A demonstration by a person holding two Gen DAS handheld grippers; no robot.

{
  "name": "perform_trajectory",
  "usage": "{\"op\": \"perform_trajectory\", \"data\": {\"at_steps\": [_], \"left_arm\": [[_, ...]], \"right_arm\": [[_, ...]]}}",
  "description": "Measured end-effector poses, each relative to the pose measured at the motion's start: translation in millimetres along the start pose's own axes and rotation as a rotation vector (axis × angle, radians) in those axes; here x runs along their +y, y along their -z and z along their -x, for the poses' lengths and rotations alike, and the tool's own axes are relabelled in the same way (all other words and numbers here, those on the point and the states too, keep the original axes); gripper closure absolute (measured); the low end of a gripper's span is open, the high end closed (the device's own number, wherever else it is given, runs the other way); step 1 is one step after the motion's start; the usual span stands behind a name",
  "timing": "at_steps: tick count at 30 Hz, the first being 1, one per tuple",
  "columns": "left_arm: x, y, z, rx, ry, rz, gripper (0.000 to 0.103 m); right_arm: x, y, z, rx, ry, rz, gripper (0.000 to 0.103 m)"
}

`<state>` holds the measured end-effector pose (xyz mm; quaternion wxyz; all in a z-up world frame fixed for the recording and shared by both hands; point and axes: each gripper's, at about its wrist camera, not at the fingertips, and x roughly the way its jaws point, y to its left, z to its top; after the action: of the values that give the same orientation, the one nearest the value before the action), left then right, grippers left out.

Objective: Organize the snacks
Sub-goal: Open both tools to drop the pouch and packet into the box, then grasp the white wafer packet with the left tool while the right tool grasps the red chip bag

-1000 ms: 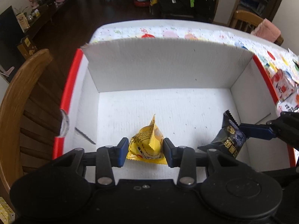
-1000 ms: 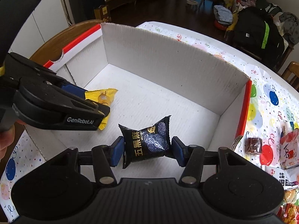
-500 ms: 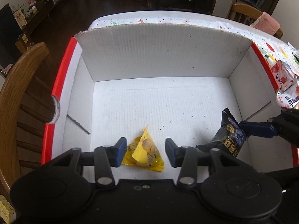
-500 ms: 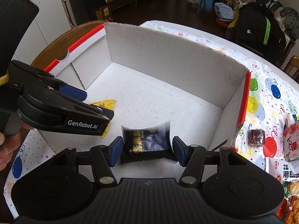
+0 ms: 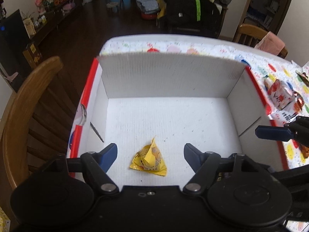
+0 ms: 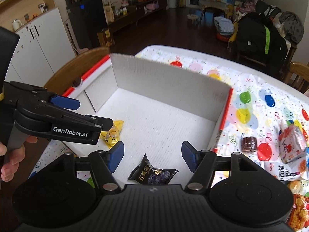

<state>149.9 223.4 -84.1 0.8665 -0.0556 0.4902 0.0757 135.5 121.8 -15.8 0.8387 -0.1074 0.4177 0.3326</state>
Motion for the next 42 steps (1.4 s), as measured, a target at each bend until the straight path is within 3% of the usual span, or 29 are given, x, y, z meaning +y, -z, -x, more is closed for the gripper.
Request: {"op": "perform_trajectory", "data": {"at_steps": [4,14,17,24,39,42], "left_arm": [[-5,0,17,-0.046,0.01,0.0,0.025],[-25,3,57,-0.147,0.041,-0.025,0.017],[-31,4,67,-0.169,0.055,-0.026,0.016],[-52,7,86,-0.222,0.085,-0.035,0.012],[-131,23,112,-0.292,0.159,-0.117,0.007],[-150,27,113,-0.306,0.159,-0.142,0.006]], "right_arm": [[0,2,20,-0.039,0.0,-0.001,0.032],[-13,11,71,-0.136,0.002,-0.031,0.03],[-20,17,88,-0.171,0.008,-0.035,0.022],[-40,35,124,-0.227,0.017,-0.06,0.022],[-101,93,187,-0.376,0.032,-0.121,0.021],[-117,107,193,-0.378,0.04,-0.146,0.013]]}}
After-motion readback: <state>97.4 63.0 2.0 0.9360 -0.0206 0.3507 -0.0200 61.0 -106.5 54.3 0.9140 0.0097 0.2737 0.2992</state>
